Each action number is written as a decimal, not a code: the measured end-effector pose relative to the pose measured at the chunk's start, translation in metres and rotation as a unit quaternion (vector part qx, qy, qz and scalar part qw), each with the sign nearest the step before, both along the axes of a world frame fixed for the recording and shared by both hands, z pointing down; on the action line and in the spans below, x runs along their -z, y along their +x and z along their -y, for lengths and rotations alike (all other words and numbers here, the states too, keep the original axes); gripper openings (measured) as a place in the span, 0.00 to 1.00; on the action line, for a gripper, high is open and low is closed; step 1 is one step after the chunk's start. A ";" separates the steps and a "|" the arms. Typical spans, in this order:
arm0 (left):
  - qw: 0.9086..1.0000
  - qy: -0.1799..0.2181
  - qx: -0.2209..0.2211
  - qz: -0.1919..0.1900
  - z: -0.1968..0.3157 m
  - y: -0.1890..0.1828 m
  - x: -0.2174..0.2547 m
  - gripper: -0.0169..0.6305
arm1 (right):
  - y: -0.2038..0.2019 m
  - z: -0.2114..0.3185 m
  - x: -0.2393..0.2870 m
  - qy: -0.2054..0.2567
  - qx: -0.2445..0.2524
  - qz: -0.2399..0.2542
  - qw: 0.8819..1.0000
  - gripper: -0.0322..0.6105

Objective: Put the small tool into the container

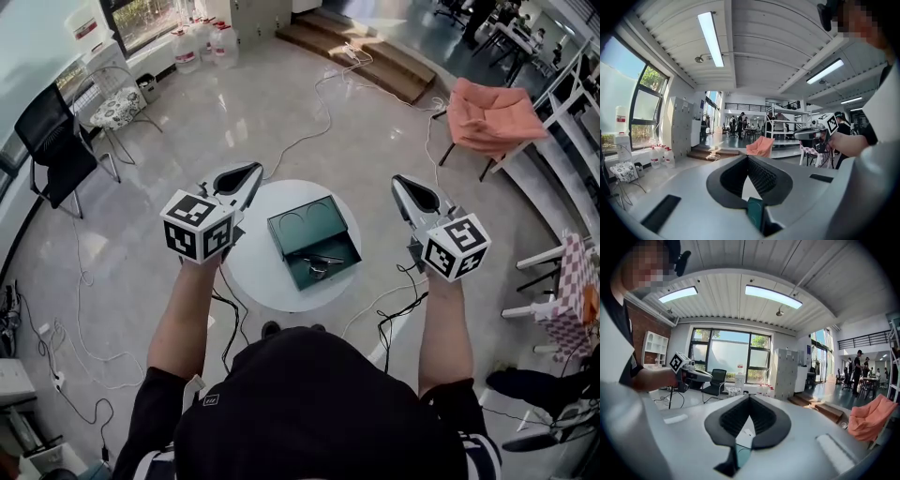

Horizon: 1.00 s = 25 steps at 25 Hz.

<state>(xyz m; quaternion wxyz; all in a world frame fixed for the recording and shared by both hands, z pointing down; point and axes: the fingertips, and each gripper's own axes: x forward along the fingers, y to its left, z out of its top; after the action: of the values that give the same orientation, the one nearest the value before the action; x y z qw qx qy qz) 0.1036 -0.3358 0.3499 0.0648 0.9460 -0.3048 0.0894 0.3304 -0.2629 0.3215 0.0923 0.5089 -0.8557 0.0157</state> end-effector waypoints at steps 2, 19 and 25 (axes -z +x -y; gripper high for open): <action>1.000 0.010 -0.007 0.002 0.001 0.004 0.011 0.03 | 0.003 -0.006 0.022 0.032 0.004 0.013 0.999 0.07; 0.998 0.028 0.035 -0.045 -0.008 0.018 0.028 0.03 | 0.023 -0.032 0.044 0.134 -0.070 0.099 0.984 0.06; 0.998 0.019 0.047 -0.045 -0.007 0.009 0.022 0.04 | 0.015 -0.031 0.036 0.117 -0.059 0.096 0.987 0.06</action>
<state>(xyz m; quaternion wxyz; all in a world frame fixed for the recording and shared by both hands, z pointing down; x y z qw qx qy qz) 0.1123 -0.3288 0.3280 0.0646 0.9346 -0.3477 0.0382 0.3451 -0.2319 0.2852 -0.0516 0.5620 -0.8249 -0.0303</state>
